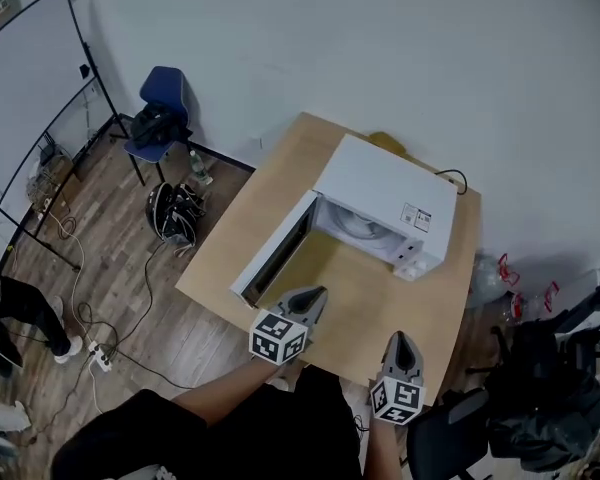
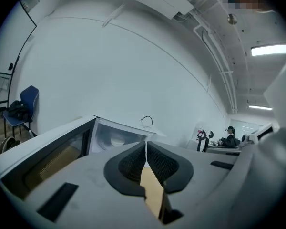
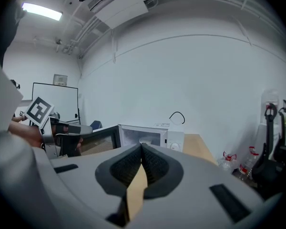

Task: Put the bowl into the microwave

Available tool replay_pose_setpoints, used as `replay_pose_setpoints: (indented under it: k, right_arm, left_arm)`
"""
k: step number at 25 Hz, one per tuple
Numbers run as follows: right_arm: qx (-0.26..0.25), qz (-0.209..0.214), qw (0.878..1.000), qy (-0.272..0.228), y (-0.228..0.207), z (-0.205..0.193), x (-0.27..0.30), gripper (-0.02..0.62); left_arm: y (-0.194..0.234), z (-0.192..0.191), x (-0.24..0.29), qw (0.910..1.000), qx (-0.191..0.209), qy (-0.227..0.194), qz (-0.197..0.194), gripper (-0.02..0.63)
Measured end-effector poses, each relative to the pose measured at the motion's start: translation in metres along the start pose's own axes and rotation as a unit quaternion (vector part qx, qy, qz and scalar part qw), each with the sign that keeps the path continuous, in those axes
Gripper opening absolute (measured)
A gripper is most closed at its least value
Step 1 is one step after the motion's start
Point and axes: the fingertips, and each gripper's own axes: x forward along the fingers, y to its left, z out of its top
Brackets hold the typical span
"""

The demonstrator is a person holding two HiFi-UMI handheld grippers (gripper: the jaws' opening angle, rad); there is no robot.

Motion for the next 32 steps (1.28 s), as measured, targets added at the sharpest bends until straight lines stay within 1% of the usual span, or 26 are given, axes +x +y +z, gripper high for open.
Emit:
replay_pose_setpoints:
  k: [3,7,8,10,13,16,20,24,27,32]
  right_arm:
    - [0.0,-0.003,1.0,-0.002,0.017,-0.003,-0.021,0.06]
    - [-0.05,-0.006,0.999,-0.007,0.05,0.002,-0.049,0.06]
    - [-0.053,-0.004,0.999,-0.008,0.058,0.002,-0.055,0.06]
    - [-0.041,-0.001,0.999,-0.006,0.069,0.0,-0.064,0.06]
    - [-0.023,0.002,1.0,-0.001,0.074,-0.002,-0.075,0.06]
    - [-0.017,0.009,1.0,-0.006,0.076,0.0,-0.081,0.06]
    - [-0.023,0.021,0.999,-0.015,0.081,0.004,-0.083,0.06]
    - [-0.026,0.03,0.999,-0.028,0.08,0.012,-0.087,0.06]
    - [-0.027,0.027,0.999,-0.033,0.074,0.015,-0.097,0.06]
    - [-0.025,0.02,0.999,-0.035,0.063,0.013,-0.108,0.06]
  left_arm:
    - [-0.018,0.0,-0.032,0.9995,0.028,0.0,-0.018,0.02]
    - [-0.03,0.002,-0.076,0.999,0.042,-0.013,0.002,0.02]
    - [-0.031,0.002,-0.086,0.9989,0.044,-0.015,0.006,0.02]
    - [-0.034,0.0,-0.1,0.9989,0.043,-0.014,0.007,0.02]
    - [-0.039,-0.004,-0.114,0.9992,0.038,-0.009,0.006,0.02]
    - [-0.044,-0.005,-0.122,0.9991,0.039,-0.009,0.013,0.02]
    - [-0.052,-0.01,-0.128,0.9989,0.035,-0.013,0.028,0.02]
    - [-0.063,-0.001,-0.129,0.9977,0.054,-0.023,0.034,0.02]
    - [-0.073,0.005,-0.129,0.9973,0.06,-0.026,0.035,0.02]
    - [-0.091,0.003,-0.118,0.9969,0.067,-0.026,0.033,0.02]
